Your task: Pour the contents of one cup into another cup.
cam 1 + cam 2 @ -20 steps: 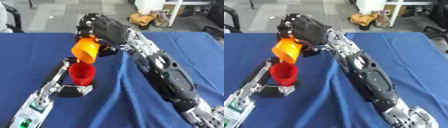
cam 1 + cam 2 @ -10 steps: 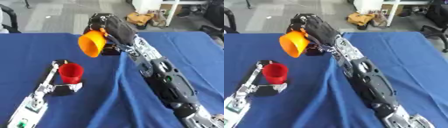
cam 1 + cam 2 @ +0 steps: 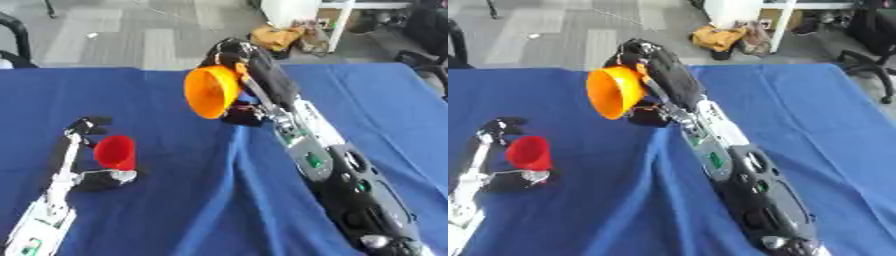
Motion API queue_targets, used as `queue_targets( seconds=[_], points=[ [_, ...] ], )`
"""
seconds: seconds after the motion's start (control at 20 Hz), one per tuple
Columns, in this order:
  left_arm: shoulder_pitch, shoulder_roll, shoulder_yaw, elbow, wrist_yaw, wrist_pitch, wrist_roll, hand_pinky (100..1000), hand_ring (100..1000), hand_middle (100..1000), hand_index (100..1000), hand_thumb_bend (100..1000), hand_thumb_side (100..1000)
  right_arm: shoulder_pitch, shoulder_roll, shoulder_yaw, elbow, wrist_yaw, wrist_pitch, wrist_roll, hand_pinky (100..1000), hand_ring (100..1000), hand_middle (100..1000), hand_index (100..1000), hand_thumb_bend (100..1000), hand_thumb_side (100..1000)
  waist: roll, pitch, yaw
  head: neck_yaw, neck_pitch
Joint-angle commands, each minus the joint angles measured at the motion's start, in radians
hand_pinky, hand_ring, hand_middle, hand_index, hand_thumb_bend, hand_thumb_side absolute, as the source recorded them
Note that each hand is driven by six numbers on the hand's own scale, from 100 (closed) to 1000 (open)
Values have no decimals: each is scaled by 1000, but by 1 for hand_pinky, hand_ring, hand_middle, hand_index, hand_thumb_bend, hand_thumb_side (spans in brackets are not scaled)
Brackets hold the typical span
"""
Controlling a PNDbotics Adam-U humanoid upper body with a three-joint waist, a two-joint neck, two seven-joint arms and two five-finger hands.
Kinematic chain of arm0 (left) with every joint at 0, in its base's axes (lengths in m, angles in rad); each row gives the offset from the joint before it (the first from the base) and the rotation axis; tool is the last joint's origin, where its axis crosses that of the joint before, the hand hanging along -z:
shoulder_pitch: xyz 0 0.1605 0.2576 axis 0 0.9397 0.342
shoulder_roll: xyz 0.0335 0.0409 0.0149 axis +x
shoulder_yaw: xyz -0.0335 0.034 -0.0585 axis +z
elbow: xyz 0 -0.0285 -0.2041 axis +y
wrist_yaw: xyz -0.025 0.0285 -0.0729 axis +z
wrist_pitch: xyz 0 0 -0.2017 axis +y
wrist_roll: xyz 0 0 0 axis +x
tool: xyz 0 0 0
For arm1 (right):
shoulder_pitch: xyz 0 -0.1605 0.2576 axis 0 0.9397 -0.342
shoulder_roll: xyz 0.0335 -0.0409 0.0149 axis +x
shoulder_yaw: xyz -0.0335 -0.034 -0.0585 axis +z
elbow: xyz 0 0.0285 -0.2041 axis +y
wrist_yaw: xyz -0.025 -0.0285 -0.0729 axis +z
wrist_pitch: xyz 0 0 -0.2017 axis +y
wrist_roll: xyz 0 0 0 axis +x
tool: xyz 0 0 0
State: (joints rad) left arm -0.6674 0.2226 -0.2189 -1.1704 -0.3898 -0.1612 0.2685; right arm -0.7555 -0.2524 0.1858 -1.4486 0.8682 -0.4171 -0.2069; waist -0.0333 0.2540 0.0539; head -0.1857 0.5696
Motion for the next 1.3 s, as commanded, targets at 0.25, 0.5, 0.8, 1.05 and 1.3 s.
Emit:
queue_targets(
  seconds=[0.25,0.5,0.8,1.05,1.3],
  points=[
    [-9,54,0,-68,90,5,112,553,730,751,781,791,454,109,-71,-50,-102,-117,94,24,482,659,151,239,100,100,7,-19,-1,7,-18],
    [-6,77,-12,-138,174,10,115,550,715,743,778,737,426,202,-83,-80,-100,-201,139,53,477,668,173,261,100,100,13,-19,-1,6,-20],
    [8,86,-16,-230,272,40,51,550,701,732,776,667,379,225,-70,-118,36,-299,172,84,500,743,304,381,100,100,26,-19,1,-3,-20],
    [26,91,-16,-296,342,63,31,548,690,723,774,650,372,221,-63,-117,148,-380,121,130,725,944,648,741,226,330,34,-20,6,-12,-20],
    [40,94,-16,-324,365,75,27,548,686,718,774,647,369,219,-75,-125,184,-463,45,162,798,1000,785,850,377,396,37,-21,4,-14,-19]
  ],
)
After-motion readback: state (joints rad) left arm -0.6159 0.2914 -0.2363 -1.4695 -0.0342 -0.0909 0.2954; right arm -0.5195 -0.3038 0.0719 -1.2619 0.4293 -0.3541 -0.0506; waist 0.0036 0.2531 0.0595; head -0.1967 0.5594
